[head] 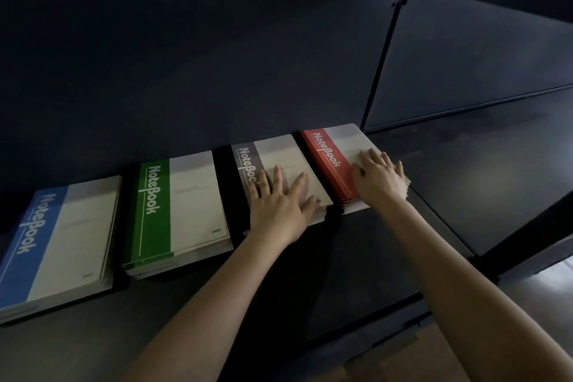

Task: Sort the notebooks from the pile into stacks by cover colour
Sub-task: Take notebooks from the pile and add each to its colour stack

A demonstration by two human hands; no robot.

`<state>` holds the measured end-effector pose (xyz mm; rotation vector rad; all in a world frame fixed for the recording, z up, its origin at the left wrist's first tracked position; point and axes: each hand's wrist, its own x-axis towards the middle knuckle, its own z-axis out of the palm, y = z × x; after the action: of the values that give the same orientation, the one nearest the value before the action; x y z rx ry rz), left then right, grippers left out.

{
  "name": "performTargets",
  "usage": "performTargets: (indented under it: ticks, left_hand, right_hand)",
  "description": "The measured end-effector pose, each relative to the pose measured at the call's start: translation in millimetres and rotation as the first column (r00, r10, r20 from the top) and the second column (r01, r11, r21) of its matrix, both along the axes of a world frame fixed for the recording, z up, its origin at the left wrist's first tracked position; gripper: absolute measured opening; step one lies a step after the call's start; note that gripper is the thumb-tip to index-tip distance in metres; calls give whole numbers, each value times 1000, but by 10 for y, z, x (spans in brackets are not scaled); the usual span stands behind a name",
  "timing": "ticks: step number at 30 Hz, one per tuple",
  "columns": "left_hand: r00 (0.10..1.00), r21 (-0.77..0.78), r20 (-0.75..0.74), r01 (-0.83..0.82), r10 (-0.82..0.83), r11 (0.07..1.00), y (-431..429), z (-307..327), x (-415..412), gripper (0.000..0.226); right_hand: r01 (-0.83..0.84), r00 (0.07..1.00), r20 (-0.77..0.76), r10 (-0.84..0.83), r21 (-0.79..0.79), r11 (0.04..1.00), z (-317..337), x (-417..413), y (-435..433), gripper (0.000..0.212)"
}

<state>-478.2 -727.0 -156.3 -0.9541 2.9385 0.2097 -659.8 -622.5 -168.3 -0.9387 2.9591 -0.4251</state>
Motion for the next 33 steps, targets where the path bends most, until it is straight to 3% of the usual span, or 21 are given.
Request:
performTargets:
  ticks: [7,10,13,17,22,33]
  left_hand:
    - [1000,43,3,-27,27,999,-23,35,-33,63]
    - [999,212,-21,-26,31,977,-136,144,-96,67]
    - [958,445,-262,9,120,896,-269,260,5,63]
    - [904,179,-425,36,44,983,-409,305,433,55]
    - [867,248,-466,-62,175,967,-631,333,1030,53]
    - [777,172,-456,-400,433,900,-1151,485,2661,51]
  right_hand:
    - [-29,998,66,26,46,999,99,33,22,54]
    - [-11,1000,11,11,9,1000,199,101,45,58]
    - [-65,993,-102,53,-114,991,263,355,7,58]
    - [-208,975,-130,180,-241,948,346,724,-212,56]
    - [-321,947,-118,298,-365,874,437,1189,-649,49]
    - [-556,805,-77,588,-443,704,503,2584,-1700,47]
